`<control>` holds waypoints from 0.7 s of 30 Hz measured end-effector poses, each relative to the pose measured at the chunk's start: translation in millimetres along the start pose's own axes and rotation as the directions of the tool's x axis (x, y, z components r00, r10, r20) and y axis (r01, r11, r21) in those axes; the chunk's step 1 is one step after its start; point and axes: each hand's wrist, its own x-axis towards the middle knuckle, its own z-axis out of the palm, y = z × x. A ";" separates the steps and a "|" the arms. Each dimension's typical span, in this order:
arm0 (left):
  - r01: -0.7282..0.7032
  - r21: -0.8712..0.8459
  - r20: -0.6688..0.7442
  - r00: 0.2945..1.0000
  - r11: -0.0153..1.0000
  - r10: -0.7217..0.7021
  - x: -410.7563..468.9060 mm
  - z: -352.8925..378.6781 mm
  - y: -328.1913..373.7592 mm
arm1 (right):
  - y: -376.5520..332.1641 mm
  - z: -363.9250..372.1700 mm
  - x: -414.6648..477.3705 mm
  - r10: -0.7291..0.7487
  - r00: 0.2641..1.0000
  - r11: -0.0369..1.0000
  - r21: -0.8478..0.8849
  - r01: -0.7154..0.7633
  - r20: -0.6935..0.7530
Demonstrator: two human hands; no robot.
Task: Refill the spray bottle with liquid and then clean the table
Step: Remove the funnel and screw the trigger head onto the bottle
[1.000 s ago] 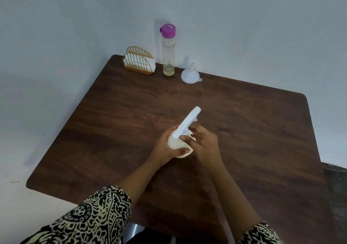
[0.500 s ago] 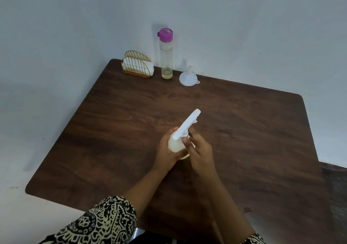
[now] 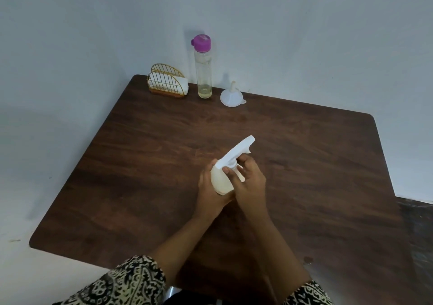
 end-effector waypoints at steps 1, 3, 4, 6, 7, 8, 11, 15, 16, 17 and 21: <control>-0.003 0.000 0.094 0.996 1.000 0.003 3.5 -10.5 -4.9 | 0.8 -6.2 4.4 0.004 0.998 0.999 -0.032 -0.002 0.060; -0.009 0.041 0.273 0.962 0.999 -0.002 14.5 -31.0 -4.3 | 2.7 -19.4 16.7 0.031 0.974 0.996 -0.085 -0.012 0.224; -0.010 0.062 0.350 0.937 0.998 -0.012 21.6 -39.1 -1.3 | 3.5 -25.6 23.0 0.031 0.951 0.995 -0.096 -0.002 0.309; -0.045 0.084 0.455 0.890 0.995 0.002 37.5 -47.5 9.2 | 2.1 -35.4 33.4 0.020 0.892 0.998 -0.069 0.012 0.451; -0.083 0.099 0.494 0.869 0.992 0.024 44.8 -48.2 14.1 | 0.4 -38.6 37.5 0.028 0.865 0.998 -0.062 0.004 0.501; -0.120 0.114 0.529 0.848 0.986 0.042 50.9 -47.2 17.0 | -0.9 -40.7 40.9 0.040 0.843 0.998 -0.066 -0.006 0.536; -0.157 0.143 0.556 0.830 0.977 0.051 57.9 -43.2 17.0 | 0.1 -38.9 43.9 0.034 0.846 0.986 -0.154 0.056 0.531; -0.140 0.150 0.447 0.892 0.979 0.058 51.4 -37.1 11.7 | 6.2 -27.4 31.6 -0.054 0.940 0.949 -0.277 0.153 0.336; -0.125 0.149 0.410 0.911 0.981 0.054 48.2 -34.4 10.5 | 7.8 -23.8 27.5 -0.067 0.957 0.948 -0.281 0.149 0.282; -0.117 0.149 0.366 0.929 0.982 0.055 44.7 -31.5 10.4 | 8.4 -20.4 23.8 -0.075 0.970 0.951 -0.275 0.139 0.232; -0.118 0.133 0.240 0.967 0.984 0.083 34.9 -22.7 6.6 | 6.4 -9.4 12.7 -0.111 0.992 0.945 -0.301 0.125 0.064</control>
